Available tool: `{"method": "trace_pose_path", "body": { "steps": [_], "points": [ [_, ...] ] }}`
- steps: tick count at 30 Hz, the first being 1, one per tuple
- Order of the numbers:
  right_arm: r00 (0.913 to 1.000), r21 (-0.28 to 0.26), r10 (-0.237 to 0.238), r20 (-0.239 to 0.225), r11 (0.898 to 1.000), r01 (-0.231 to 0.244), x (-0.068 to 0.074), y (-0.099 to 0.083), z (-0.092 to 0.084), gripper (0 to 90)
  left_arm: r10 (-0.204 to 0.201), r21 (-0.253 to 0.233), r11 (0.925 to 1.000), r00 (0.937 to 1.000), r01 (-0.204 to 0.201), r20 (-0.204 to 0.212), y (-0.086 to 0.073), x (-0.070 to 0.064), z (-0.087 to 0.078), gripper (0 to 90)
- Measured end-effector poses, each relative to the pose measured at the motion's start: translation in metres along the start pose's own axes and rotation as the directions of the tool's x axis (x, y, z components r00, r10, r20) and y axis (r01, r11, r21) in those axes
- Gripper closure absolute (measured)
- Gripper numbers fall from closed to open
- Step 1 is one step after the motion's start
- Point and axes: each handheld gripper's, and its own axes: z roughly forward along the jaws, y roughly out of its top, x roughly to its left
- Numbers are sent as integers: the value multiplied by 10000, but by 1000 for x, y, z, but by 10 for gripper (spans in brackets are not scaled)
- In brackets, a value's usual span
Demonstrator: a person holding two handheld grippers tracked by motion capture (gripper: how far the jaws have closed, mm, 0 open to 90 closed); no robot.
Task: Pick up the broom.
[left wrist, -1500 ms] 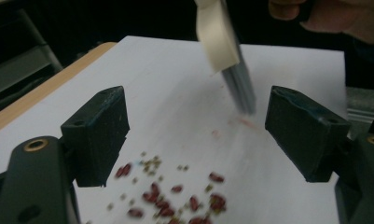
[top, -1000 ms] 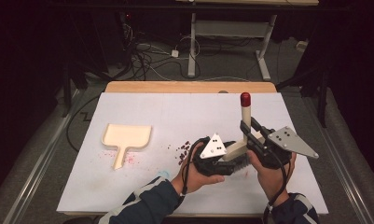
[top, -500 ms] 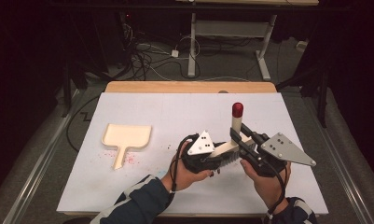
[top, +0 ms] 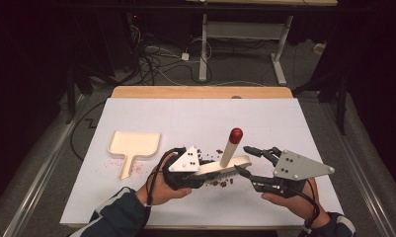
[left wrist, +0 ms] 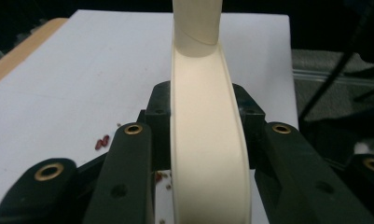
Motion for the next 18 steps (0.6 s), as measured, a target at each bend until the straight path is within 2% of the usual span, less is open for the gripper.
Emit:
{"method": "trace_pose_path", "body": {
  "steps": [2, 3, 4, 6, 7, 8, 9, 10, 13, 15, 16, 17, 18],
  "points": [
    [9984, 573, -99, -561, 9983, 131, -2, -4, 5, 438, 85, 190, 9998, 9999, -87, 146, -5, -2, -4, 657],
    [9960, 908, -215, -865, 9954, 294, -1, -6, 9, 436, 250, 425, 9987, 9990, -265, 368, -10, -5, -5, 657],
    [9943, 1160, -398, -994, 9919, 513, 1, -8, 14, 426, 250, 425, 9987, 9990, -265, 368, -10, -5, -5, 657],
    [9859, 1655, -550, -1583, 9829, 814, 5, -12, 26, 390, 435, 641, 9968, 9974, -471, 571, -14, -9, -5, 657],
    [9796, 1937, -720, -1878, 9750, 1088, 9, -14, 32, 403, 542, 786, 9951, 9952, -607, 817, -18, -13, -4, 657],
    [9796, 1937, -720, -1878, 9750, 1088, 9, -14, 32, 403, 542, 786, 9951, 9952, -607, 817, -18, -13, -4, 657],
    [9680, 2479, -842, -2365, 9580, 1439, 14, -21, 45, 404, 707, 843, 9933, 9921, -796, 1037, -20, -17, -3, 657],
    [9614, 2631, -791, -2635, 9529, 1505, 16, -25, 51, 411, 771, 841, 9927, 9906, -869, 1134, -21, -19, -2, 657],
    [9364, 2772, -340, -3492, 9509, 1379, 18, -35, 65, 444, 879, 798, 9919, 9879, -985, 1276, -21, -21, -1, 657],
    [9281, 2894, -216, -3718, 9472, 1379, 20, -39, 72, 501, 927, 724, 9919, 9852, -1039, 1438, -20, -22, 2, 656],
    [9238, 2819, -174, -3825, 9500, 1346, 21, -41, 74, 556, 887, 679, 9927, 9851, -996, 1472, -20, -20, 3, 656],
    [9175, 2650, -78, -3977, 9564, 1230, 20, -42, 75, 564, 887, 679, 9927, 9851, -996, 1472, -20, -20, 3, 656],
    [9143, 2606, 4, -4051, 9586, 1150, 19, -43, 75, 584, 853, 676, 9930, 9841, -968, 1557, -20, -19, 4, 655]
  ]
}}
